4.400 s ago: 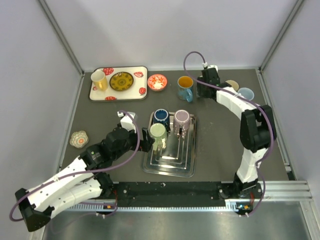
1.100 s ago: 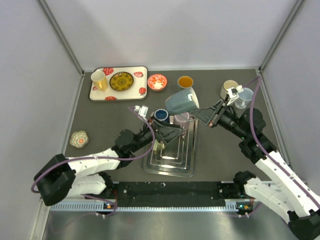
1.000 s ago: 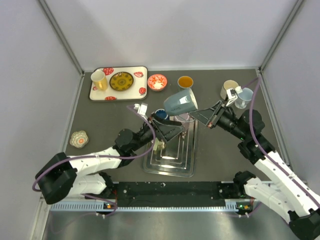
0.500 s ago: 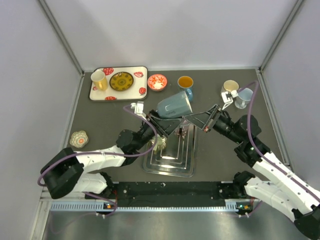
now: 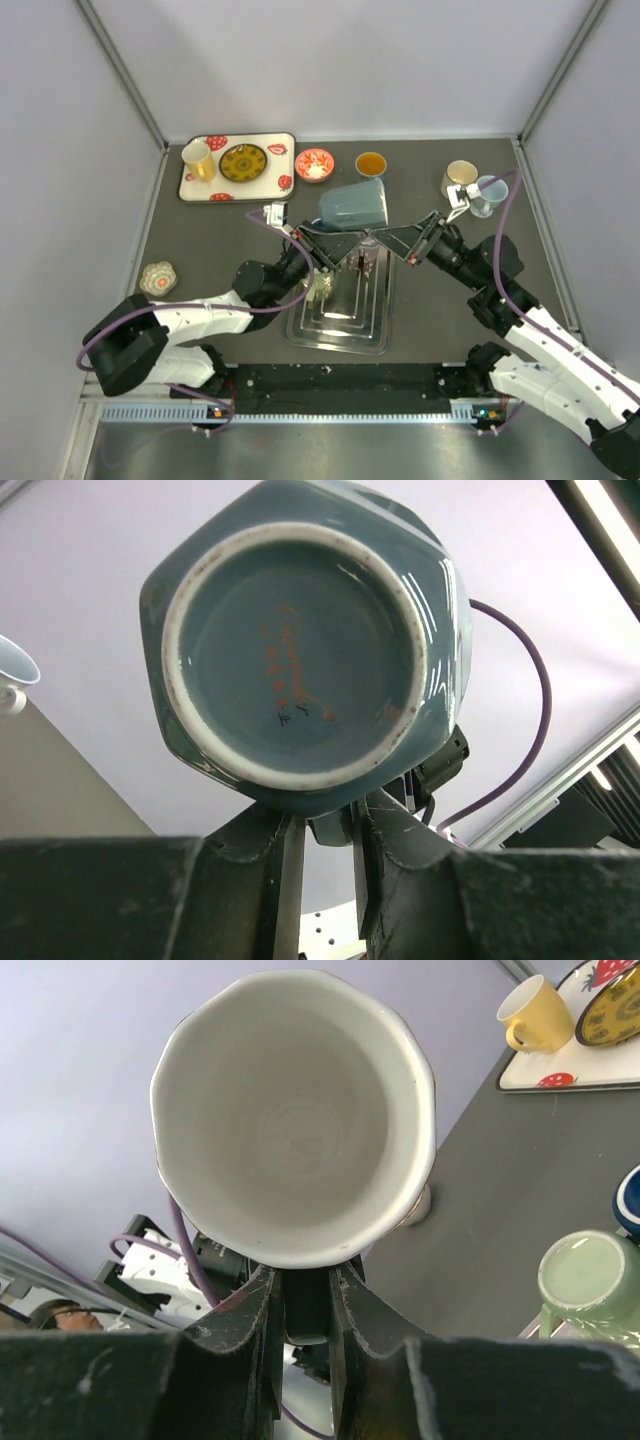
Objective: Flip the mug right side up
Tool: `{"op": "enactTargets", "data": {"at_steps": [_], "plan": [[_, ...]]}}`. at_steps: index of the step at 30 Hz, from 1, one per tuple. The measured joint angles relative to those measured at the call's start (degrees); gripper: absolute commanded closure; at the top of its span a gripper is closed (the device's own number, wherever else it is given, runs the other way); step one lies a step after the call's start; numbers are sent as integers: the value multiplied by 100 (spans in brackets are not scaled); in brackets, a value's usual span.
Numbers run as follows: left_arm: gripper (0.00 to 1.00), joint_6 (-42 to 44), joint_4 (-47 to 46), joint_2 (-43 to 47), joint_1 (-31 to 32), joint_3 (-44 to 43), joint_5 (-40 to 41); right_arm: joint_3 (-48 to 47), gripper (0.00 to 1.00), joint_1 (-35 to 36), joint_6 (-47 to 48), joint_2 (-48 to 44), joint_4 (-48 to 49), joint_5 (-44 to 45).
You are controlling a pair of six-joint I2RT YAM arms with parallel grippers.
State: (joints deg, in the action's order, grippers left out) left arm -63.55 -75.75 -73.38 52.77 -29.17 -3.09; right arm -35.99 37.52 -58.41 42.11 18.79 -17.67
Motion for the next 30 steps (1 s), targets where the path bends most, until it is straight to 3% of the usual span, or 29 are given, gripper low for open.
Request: {"op": "enactTargets", "data": {"at_steps": [1,2,3,10,13,14,17,22,26,30], "plan": [[79,-9,2,0,0,0,-7,0,100,0,15,-4,4,-13],[95,-17,7,0,-2,-2,-15,0,100,0,24,-4,2,-13],[100,-22,7,2,-2,-7,-22,0,100,0,33,-4,4,-17],[100,22,138,28,-61,-125,-282,-22,100,4,245,-90,-70,-24],[100,170,621,201,-94,-308,-533,-181,87,11,494,-168,-352,-24],[100,251,835,299,-96,-378,-597,-251,78,15,566,-186,-435,-26],[100,562,1335,638,-94,-461,-686,-494,69,63,804,-199,-778,-136],[100,1276,2009,1176,-98,-345,-778,-608,64,96,946,-162,-1307,-282],[100,1493,2122,1320,-111,-96,-717,-616,50,101,999,-61,-1517,-358],[100,1683,2317,1491,-118,114,-647,-656,44,101,1080,-31,-1755,-369]]}}
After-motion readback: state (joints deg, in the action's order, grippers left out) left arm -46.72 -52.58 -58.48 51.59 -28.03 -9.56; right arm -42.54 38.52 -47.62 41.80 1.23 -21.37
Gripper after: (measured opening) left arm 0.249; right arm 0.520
